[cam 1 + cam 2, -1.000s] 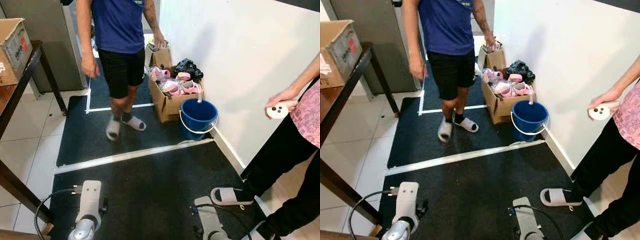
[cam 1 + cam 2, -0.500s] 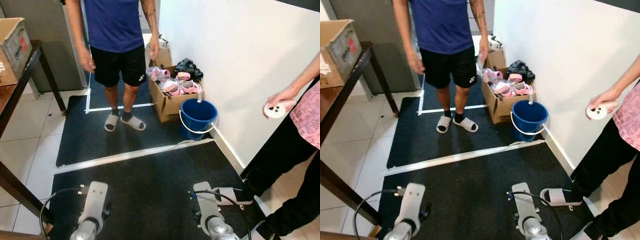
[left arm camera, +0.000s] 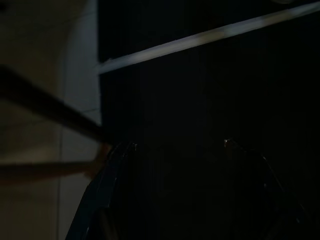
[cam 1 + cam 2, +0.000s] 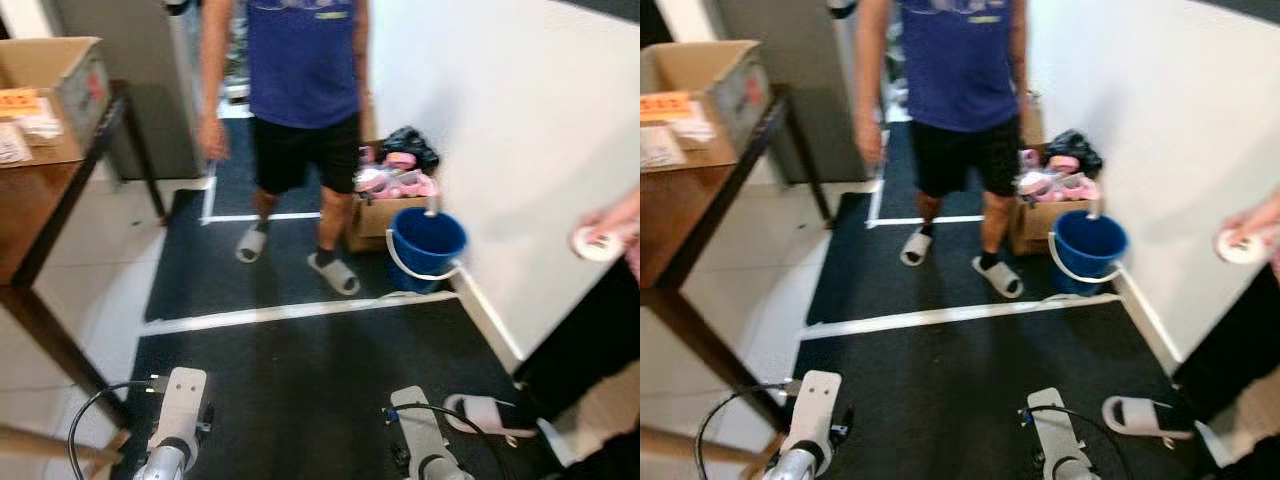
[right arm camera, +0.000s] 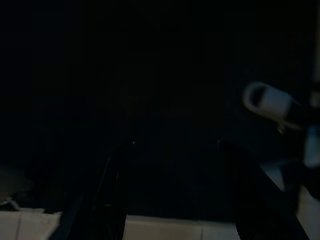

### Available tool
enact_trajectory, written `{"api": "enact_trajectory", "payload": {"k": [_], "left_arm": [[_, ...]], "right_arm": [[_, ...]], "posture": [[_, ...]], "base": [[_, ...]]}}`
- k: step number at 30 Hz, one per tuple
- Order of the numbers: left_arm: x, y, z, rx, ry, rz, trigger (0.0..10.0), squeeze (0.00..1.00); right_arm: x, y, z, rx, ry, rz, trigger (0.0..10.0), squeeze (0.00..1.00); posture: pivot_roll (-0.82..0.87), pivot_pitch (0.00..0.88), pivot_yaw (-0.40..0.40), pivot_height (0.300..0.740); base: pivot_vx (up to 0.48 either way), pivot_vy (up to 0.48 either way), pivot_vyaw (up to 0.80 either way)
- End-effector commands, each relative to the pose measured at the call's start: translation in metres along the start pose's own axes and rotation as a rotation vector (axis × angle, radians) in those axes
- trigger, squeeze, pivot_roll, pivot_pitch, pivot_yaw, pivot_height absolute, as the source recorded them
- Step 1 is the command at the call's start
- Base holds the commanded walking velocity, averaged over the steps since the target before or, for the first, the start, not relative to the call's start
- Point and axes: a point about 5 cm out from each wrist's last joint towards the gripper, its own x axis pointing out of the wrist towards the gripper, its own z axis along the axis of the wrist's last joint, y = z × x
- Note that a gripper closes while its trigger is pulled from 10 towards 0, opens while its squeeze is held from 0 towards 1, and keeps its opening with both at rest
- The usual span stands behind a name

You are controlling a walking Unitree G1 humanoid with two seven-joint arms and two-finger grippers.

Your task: Picking trash to rubbish bin

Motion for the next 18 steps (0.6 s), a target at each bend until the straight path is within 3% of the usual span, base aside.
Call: {"api": "enact_trajectory", "payload": {"k": [1,18], "left_arm": [[0.0003,-0.0059,0.0011,-0.012,-0.009,-0.009,10.0,0.0],[-0.0004,-0.0029,0.0014,-0.016,-0.019,0.004,10.0,0.0]], "right_arm": [[0.0001,0.0012,-0.0003,-0.006,0.007,0.009,10.0,0.0],[0.0011,0.0043,0.0034,-0.011,-0.002,0.021,10.0,0.0]], "posture": [[0.0,0.045,-0.016,0.74],[0.01,0.046,-0.017,0.74]], "base": [[0.0,0.0,0.8],[0.0,0.0,0.8]]}}
